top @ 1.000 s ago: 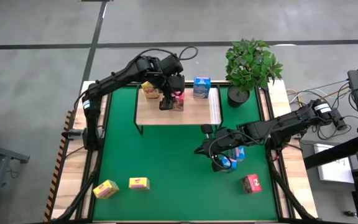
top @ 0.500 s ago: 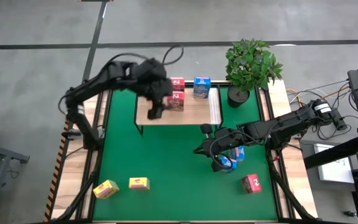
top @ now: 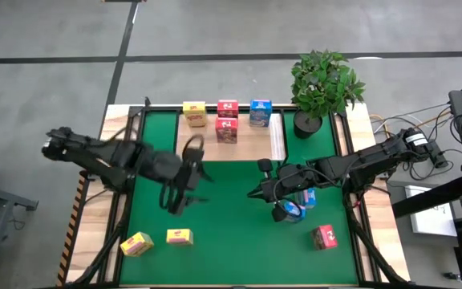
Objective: Stack cereal on shelf
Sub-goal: Put the bottom blue cereal box on the shelf aligned with the other blue cereal box
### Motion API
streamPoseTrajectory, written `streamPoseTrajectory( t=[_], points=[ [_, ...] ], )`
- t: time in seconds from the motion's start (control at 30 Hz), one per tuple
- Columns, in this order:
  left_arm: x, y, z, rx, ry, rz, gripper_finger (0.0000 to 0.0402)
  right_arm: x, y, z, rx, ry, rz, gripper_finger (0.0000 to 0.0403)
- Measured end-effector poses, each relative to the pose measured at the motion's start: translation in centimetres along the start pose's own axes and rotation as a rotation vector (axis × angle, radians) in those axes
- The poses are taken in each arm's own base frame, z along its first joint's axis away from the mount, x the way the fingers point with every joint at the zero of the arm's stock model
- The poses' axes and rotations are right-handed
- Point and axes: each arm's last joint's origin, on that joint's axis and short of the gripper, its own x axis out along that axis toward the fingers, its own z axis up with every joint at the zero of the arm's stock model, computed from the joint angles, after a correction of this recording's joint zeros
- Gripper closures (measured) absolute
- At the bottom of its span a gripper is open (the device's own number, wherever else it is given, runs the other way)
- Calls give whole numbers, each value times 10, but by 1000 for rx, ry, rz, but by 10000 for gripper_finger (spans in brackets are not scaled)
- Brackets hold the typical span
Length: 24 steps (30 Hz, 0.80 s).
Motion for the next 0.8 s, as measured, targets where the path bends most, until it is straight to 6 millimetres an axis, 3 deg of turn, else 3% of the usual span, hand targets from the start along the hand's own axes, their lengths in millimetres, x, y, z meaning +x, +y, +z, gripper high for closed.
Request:
streamPoseTrajectory(
  t=[0.13,0.27,0.53,0.8],
  points=[
    [15,-25,-27,20,-80,-55,161,0,0,2,1,-20,-4,394],
    [30,-36,-53,19,-167,-72,161,0,0,2,2,-21,-4,394],
    [58,-41,-102,-29,-244,-66,161,0,-1,3,4,-27,-6,394],
    [66,-43,-124,-105,-260,-54,161,0,-1,3,4,-28,-6,394]
  ],
)
